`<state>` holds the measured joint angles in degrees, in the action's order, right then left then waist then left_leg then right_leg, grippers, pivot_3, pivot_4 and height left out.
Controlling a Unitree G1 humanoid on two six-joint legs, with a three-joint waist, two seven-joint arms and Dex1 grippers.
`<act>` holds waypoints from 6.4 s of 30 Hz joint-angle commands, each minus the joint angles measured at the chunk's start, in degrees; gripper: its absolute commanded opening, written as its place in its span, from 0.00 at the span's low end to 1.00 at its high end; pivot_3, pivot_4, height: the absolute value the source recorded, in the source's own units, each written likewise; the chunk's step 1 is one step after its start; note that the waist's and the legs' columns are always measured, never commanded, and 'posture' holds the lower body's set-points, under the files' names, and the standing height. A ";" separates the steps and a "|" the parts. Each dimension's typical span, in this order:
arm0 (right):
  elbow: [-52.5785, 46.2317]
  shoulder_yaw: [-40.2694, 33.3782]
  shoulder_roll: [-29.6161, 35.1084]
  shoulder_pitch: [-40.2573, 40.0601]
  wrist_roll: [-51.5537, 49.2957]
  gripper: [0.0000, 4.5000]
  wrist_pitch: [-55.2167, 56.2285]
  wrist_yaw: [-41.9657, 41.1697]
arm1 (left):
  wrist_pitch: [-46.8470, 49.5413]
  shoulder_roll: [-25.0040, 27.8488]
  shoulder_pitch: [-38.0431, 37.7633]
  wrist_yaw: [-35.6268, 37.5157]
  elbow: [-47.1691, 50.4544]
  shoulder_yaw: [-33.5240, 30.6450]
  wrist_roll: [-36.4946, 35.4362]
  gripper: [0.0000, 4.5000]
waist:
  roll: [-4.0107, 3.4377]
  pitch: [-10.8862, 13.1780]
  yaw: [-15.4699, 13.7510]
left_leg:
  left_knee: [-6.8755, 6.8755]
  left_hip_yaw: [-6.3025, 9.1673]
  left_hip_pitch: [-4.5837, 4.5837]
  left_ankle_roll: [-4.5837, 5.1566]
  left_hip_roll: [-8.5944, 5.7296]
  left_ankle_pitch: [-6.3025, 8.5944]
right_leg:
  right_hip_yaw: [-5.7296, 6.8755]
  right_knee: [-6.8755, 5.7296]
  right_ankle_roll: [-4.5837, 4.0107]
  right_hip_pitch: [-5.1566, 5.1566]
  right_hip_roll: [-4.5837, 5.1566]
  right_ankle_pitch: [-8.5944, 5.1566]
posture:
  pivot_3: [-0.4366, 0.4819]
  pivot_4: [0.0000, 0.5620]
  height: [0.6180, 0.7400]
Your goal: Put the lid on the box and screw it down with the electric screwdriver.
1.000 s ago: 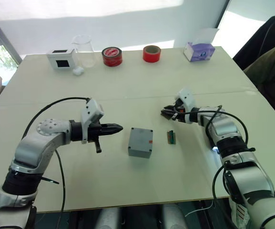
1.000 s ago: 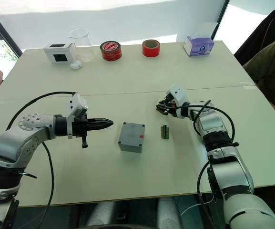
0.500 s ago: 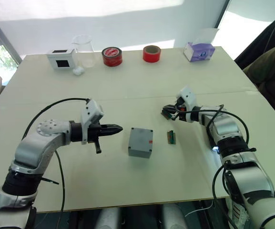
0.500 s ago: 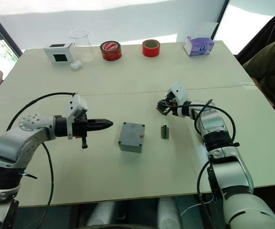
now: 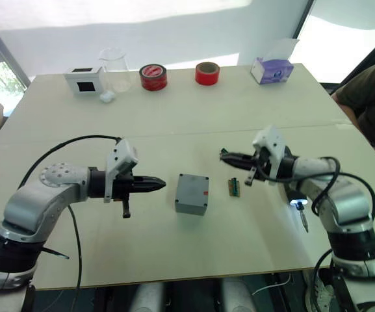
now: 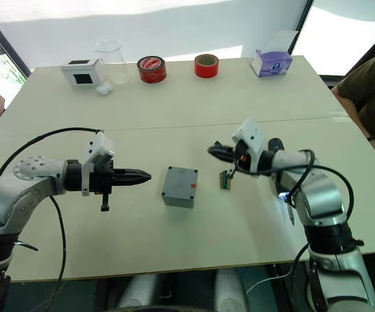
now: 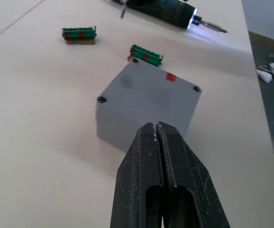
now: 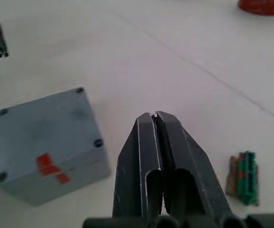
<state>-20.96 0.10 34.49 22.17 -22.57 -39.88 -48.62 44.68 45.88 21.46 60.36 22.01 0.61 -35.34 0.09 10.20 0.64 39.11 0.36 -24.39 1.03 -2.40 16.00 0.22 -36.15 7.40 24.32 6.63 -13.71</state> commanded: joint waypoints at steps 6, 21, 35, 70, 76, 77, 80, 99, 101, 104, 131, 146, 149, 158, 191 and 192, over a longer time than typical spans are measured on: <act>-5.82 1.57 -1.54 -1.34 -1.30 0.00 -1.94 5.09 | -1.68 0.15 1.49 1.00 -0.39 1.44 0.37 0.00 | 0.01 0.00 -0.05 | 0.00 0.00 0.02 0.00 -0.01 0.00 | 0.01 0.00 0.00 -0.02 -0.01 0.00 | 0.48 0.27 1.00; -5.63 4.72 -1.33 -2.67 -0.99 0.00 -1.10 5.91 | -2.71 0.38 1.14 0.97 -1.12 2.09 1.25 0.00 | 0.00 0.00 -0.03 | 0.00 0.00 0.02 0.00 -0.01 0.00 | 0.01 0.00 0.00 -0.02 -0.02 0.00 | 0.48 0.27 1.00; -3.33 6.19 -1.75 -2.51 -0.07 0.00 0.57 6.26 | -3.48 0.25 0.82 0.84 -1.50 2.34 2.11 0.00 | 0.01 0.00 -0.04 | 0.00 0.00 0.02 0.00 -0.01 0.00 | 0.01 0.00 0.00 -0.02 -0.02 0.00 | 0.48 0.27 1.00; 7.07 -13.27 18.24 16.92 -7.93 0.93 -49.62 16.37 | -4.47 -3.31 7.14 2.75 -0.66 3.02 -1.08 0.00 | -0.11 0.07 -0.31 | 0.05 -0.07 -0.01 0.03 -0.05 0.01 | -0.02 -0.05 0.00 0.01 0.06 0.00 | 0.48 0.27 1.00; 19.16 -5.72 28.64 19.54 -15.98 0.98 -52.62 13.90 | -5.34 -3.57 8.40 4.51 0.40 4.72 -0.40 0.00 | 0.01 0.00 -0.04 | -0.06 -0.04 -0.01 0.10 0.06 0.05 | 0.01 0.12 -0.04 -0.04 -0.05 -0.02 | 0.48 0.27 1.00; 21.56 -3.74 29.33 20.21 -16.11 0.98 -52.62 14.06 | -5.35 -4.05 8.56 4.15 0.49 4.80 -0.51 0.00 | 0.00 0.00 0.05 | -0.04 -0.09 0.00 0.10 0.05 0.05 | -0.01 0.12 -0.03 -0.04 -0.03 -0.01 | 0.48 0.27 1.00; 25.63 1.64 31.30 22.25 -19.32 0.98 -52.62 12.46 | -5.43 -5.12 8.62 3.25 0.90 5.41 -0.31 0.00 | -0.04 0.02 0.14 | 0.00 -0.18 0.01 0.11 0.04 0.05 | -0.04 0.07 -0.01 -0.03 0.02 0.00 | 0.48 0.27 1.00; 37.85 24.13 26.75 32.04 -12.60 0.88 -51.81 7.31 | -5.39 -6.09 4.13 -2.35 4.04 4.53 -0.71 0.00 | -0.06 0.04 -0.02 | 0.02 -0.13 -0.02 0.11 0.01 0.06 | -0.02 0.06 0.00 0.01 0.02 -0.01 | 0.48 0.27 1.00; 38.04 25.27 26.65 32.24 -11.61 0.78 -51.43 6.00 | -5.35 -5.98 3.76 -2.66 4.35 4.44 -0.91 0.00 | -0.06 0.04 -0.04 | 0.02 -0.13 -0.02 0.11 0.01 0.06 | -0.02 0.06 0.00 0.00 0.02 -0.01 | 0.48 0.27 1.00; 39.01 26.20 26.04 32.71 -10.52 0.57 -51.82 4.60 | -5.40 -5.73 3.16 -3.09 4.60 4.08 -0.96 0.00 | -0.06 0.04 -0.03 | 0.03 -0.13 -0.02 0.11 0.01 0.06 | -0.02 0.07 0.00 0.00 0.02 -0.01 | 0.48 0.27 1.00; -11.67 -15.60 -13.97 9.05 -24.72 0.39 -11.89 22.77 | -9.58 -2.92 9.29 2.00 -7.80 6.83 5.14 0.00 | -0.22 0.18 -1.44 | 0.04 -0.03 -0.10 0.04 -0.11 0.03 | -0.02 -0.04 0.03 0.03 0.05 -0.01 | 0.48 0.27 1.00; -14.12 -2.90 -13.82 0.69 -12.82 0.39 0.01 24.05 | -20.18 -11.15 14.85 7.82 -20.65 17.68 16.89 0.00 | -0.23 0.18 -0.75 | 0.04 -0.04 -0.05 0.03 -0.10 0.01 | -0.02 -0.06 0.04 0.05 -0.03 -0.02 | 0.48 0.27 1.00; -13.59 -1.99 -13.74 -0.24 -11.45 0.39 0.95 24.05 | -20.27 -11.81 14.63 7.98 -21.10 17.26 17.05 0.00 | -0.22 0.18 -0.74 | 0.04 -0.03 -0.05 0.03 -0.09 0.01 | -0.03 -0.06 0.04 0.05 -0.04 -0.02 | 0.48 0.27 1.00; -10.49 -0.15 -14.49 -3.83 -7.30 0.39 5.78 23.55 | -19.94 -11.77 13.62 8.27 -20.92 16.63 17.62 0.00 | -0.21 0.17 -0.80 | 0.04 -0.03 -0.05 0.04 -0.08 0.01 | -0.03 -0.06 0.04 0.05 -0.04 -0.02 | 0.48 0.27 1.00; -5.25 5.61 -12.97 -13.36 -2.47 0.39 5.70 24.85 | -19.63 -12.00 9.56 8.13 -19.09 18.03 20.71 0.00 | 0.44 -1.05 -1.29 | -0.13 0.04 1.19 0.24 -0.01 0.15 | 0.00 0.16 0.01 -1.24 -0.07 -0.16 | 0.48 0.27 1.00; -5.24 5.71 -12.96 -13.38 -2.40 0.39 5.74 24.84 | -19.62 -12.00 9.51 8.16 -19.03 18.14 20.88 0.00 | 0.45 -1.06 -1.30 | -0.13 0.04 1.19 0.24 -0.01 0.15 | 0.00 0.16 0.01 -1.24 -0.07 -0.16 | 0.48 0.27 1.00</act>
<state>-30.05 3.89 21.18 11.87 -25.93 -30.69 -23.63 24.58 33.65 31.74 68.49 2.70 17.28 -15.63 0.54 9.14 -0.66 38.98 0.40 -23.19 1.27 -2.42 16.15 0.22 -35.99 7.41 23.07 6.56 -13.87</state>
